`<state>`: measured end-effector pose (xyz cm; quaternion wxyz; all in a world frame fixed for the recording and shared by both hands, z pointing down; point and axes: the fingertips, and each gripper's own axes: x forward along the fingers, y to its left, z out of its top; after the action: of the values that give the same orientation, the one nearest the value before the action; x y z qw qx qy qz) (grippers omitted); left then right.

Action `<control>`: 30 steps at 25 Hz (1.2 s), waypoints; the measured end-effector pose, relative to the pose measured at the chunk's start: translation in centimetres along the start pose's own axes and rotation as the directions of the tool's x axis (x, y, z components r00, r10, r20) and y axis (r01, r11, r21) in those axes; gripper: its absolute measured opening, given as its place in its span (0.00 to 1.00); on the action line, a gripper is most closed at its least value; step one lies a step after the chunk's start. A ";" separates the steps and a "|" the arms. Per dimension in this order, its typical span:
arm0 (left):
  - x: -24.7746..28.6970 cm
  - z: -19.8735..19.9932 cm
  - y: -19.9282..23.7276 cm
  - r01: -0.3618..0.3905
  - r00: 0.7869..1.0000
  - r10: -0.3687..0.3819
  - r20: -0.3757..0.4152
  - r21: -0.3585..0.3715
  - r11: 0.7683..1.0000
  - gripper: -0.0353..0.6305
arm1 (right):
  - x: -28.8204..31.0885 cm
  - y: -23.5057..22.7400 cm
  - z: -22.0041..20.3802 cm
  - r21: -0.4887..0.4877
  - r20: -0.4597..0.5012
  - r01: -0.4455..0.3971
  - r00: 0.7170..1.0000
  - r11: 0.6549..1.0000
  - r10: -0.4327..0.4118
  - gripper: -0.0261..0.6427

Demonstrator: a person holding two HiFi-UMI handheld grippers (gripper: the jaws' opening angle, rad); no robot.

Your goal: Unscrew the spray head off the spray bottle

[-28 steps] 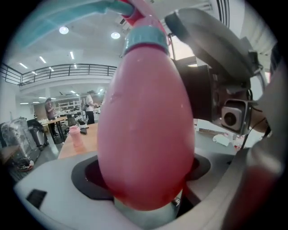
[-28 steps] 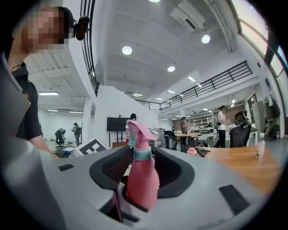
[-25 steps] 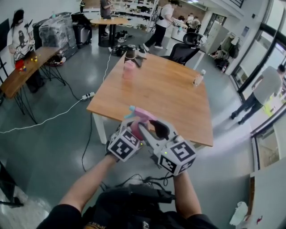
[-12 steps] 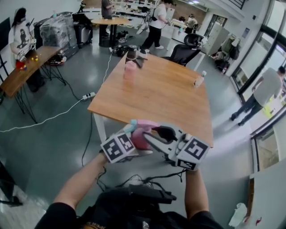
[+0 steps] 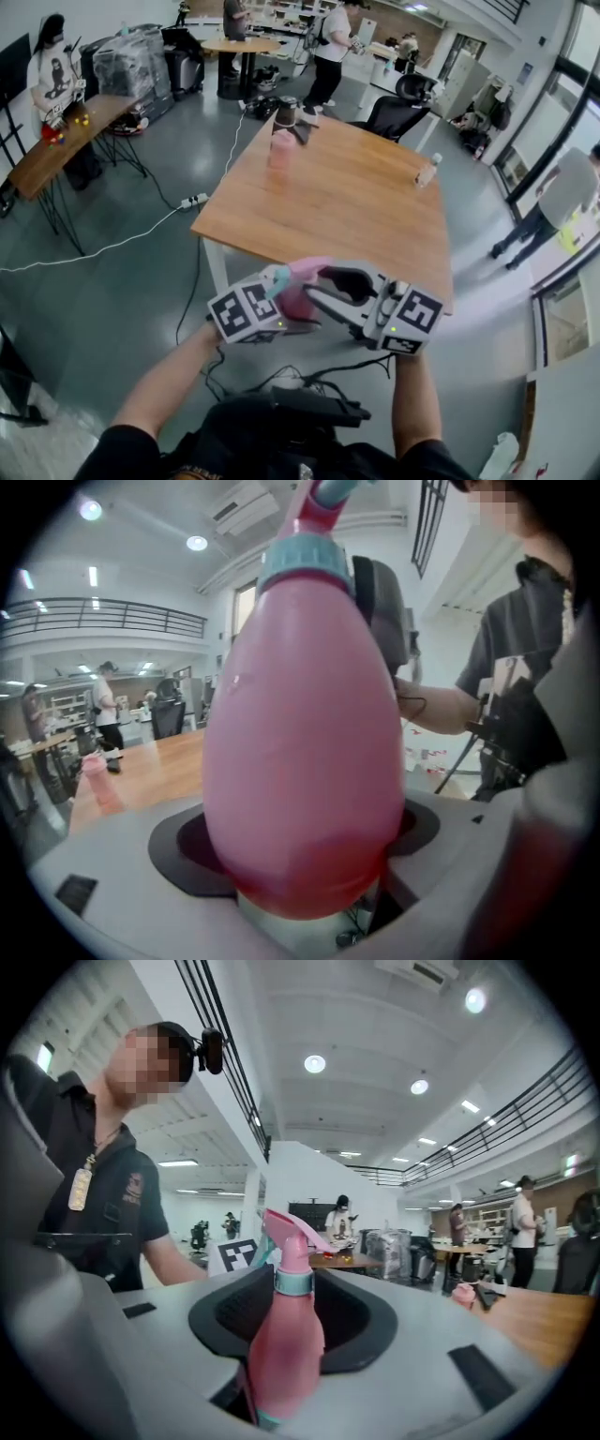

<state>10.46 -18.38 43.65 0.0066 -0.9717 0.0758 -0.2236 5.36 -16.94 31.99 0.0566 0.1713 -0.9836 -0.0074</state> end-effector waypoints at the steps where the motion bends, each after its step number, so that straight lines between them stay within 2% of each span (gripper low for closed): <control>1: 0.1 -0.2 1.1 -0.058 0.998 0.057 -0.013 -0.026 0.998 0.69 | 0.1 -0.7 -0.2 -0.002 -0.005 0.068 0.998 0.998 -0.068 0.26; 4: 0.0 -0.9 3.8 -0.209 0.977 0.204 -0.056 -0.082 0.975 0.69 | 0.4 -2.4 -0.8 0.013 -0.021 0.259 0.966 0.966 -0.259 0.26; 6: -0.1 -1.1 4.8 -0.262 0.965 0.256 -0.064 -0.118 0.958 0.69 | 0.8 -3.0 -1.0 0.044 -0.025 0.347 0.938 0.937 -0.346 0.26; 11: 0.1 -1.5 5.6 -0.330 0.943 0.321 -0.084 -0.136 0.934 0.69 | 1.6 -3.4 -1.2 0.113 -0.015 0.442 0.896 0.890 -0.444 0.26; 13: 0.0 -1.6 5.5 -0.335 0.941 0.326 -0.092 -0.129 0.933 0.69 | 1.7 -3.4 -1.2 0.112 -0.019 0.448 0.893 0.887 -0.449 0.26; 15: -0.1 -1.7 5.3 -0.324 0.945 0.314 -0.094 -0.121 0.938 0.69 | 1.6 -3.1 -1.1 0.091 -0.026 0.430 0.903 0.898 -0.429 0.26; 19: -0.3 -2.2 4.7 -0.268 0.962 0.258 -0.091 -0.118 0.956 0.69 | 1.3 -2.4 -0.9 0.065 -0.026 0.340 0.940 0.938 -0.339 0.23; 22: -0.3 -2.0 3.6 -0.188 0.981 0.181 -0.066 -0.121 0.975 0.69 | 0.7 -1.8 -0.9 0.075 -0.001 0.257 0.966 0.963 -0.258 0.21; 23: -0.4 -1.9 3.1 -0.160 0.987 0.154 -0.054 -0.126 0.979 0.69 | 0.4 -1.8 -0.9 0.075 0.005 0.243 0.970 0.967 -0.244 0.19; 24: -0.5 -1.8 2.7 -0.138 0.990 0.133 -0.045 -0.126 0.982 0.69 | 0.1 -1.9 -0.9 0.073 0.008 0.238 0.971 0.969 -0.239 0.05; 28: -0.4 -1.3 2.0 -0.121 0.992 0.118 -0.042 -0.093 0.988 0.69 | -0.3 -2.2 -1.1 0.060 0.006 0.216 0.976 0.974 -0.217 0.05; 30: -0.3 -1.0 2.2 -0.128 0.992 0.125 -0.027 -0.101 0.987 0.69 | -0.7 -2.9 -1.3 0.061 -0.004 0.252 0.968 0.966 -0.252 0.05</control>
<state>9.42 -20.47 44.31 -0.0301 -0.9616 0.1488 -0.2285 7.11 -19.46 33.07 0.0479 0.2964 -0.9537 0.0151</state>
